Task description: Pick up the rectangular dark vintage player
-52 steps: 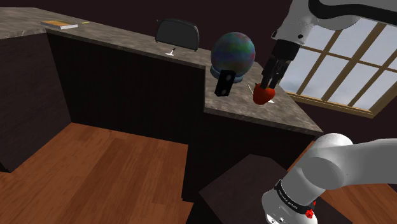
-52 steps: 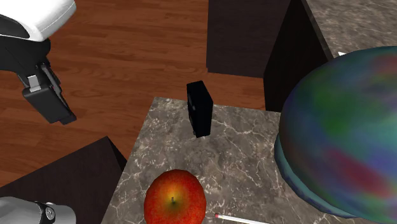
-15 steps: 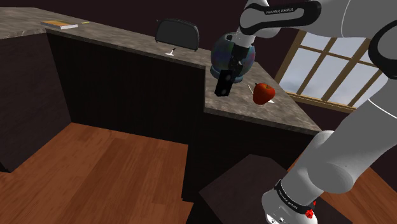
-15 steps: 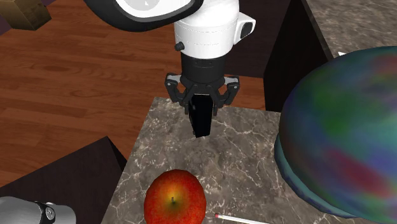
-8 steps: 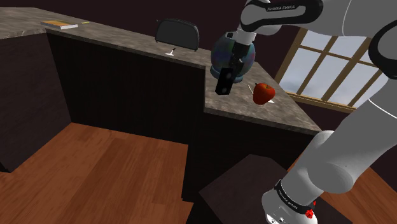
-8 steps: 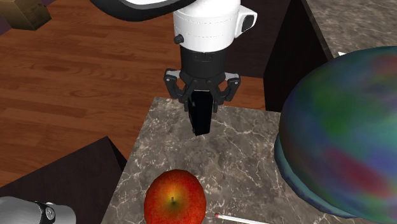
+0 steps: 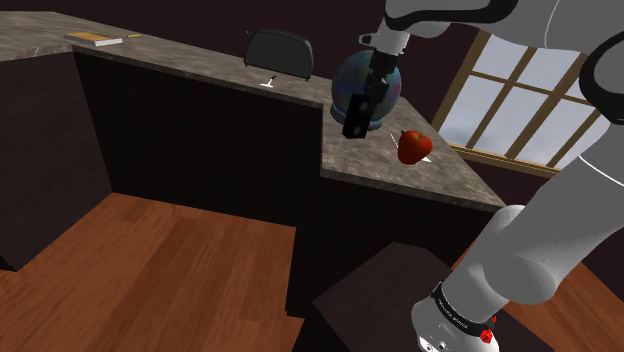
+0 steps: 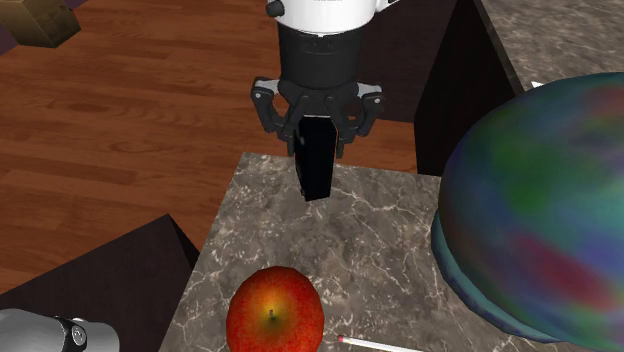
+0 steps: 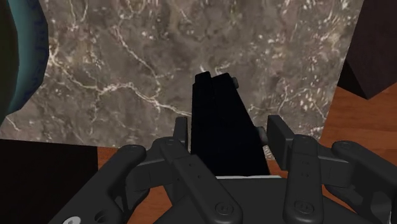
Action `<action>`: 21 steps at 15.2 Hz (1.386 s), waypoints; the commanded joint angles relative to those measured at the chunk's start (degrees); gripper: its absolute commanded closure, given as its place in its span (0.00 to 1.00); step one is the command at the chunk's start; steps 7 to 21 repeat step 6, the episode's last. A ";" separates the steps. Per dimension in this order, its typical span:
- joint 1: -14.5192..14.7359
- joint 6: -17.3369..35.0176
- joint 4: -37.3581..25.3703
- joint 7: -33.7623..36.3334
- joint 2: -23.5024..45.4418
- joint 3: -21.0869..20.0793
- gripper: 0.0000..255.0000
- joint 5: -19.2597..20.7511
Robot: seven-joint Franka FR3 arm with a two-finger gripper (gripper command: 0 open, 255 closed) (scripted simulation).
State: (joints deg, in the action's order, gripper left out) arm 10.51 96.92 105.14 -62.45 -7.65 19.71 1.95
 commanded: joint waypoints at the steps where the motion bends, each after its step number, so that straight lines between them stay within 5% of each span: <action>1: -0.02 -1.55 -1.80 -0.14 0.26 0.05 1.00 -0.09; 21: 0.01 -4.03 -4.65 -0.23 0.65 0.06 1.00 -0.23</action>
